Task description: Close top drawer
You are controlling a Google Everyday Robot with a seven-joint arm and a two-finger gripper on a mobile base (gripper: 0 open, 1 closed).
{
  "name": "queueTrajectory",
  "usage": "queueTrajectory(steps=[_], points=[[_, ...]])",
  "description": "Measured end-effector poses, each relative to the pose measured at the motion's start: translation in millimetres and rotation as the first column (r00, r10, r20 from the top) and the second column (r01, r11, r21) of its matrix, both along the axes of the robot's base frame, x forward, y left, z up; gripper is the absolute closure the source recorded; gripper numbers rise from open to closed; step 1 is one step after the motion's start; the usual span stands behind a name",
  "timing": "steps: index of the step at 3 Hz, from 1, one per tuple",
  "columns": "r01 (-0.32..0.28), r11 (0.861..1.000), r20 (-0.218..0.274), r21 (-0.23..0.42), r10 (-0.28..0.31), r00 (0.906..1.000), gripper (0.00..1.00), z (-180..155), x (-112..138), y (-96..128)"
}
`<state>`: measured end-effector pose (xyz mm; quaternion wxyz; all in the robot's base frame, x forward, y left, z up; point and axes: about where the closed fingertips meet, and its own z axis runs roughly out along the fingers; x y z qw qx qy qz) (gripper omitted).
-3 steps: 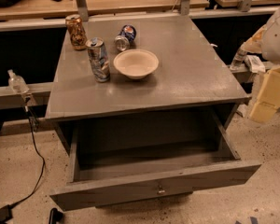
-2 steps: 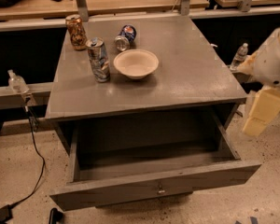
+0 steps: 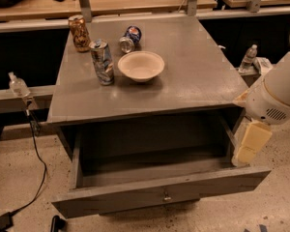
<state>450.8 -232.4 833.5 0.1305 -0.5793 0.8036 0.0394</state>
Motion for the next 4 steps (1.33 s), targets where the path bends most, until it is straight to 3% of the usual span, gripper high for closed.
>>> queueTrajectory(steps=[1,2,3,4], points=[[-0.008,1.000,-0.013,0.024,0.009,0.9999,0.00,-3.9,-0.6,-1.3],[-0.057,0.995,-0.055,0.076,0.062,0.9966,0.00,-18.9,-14.4,-1.3],[-0.131,0.984,-0.052,0.118,0.137,0.9892,0.12,-23.7,-39.8,5.6],[-0.266,0.957,0.001,0.113,0.268,0.9634,0.43,-42.5,-83.8,26.3]])
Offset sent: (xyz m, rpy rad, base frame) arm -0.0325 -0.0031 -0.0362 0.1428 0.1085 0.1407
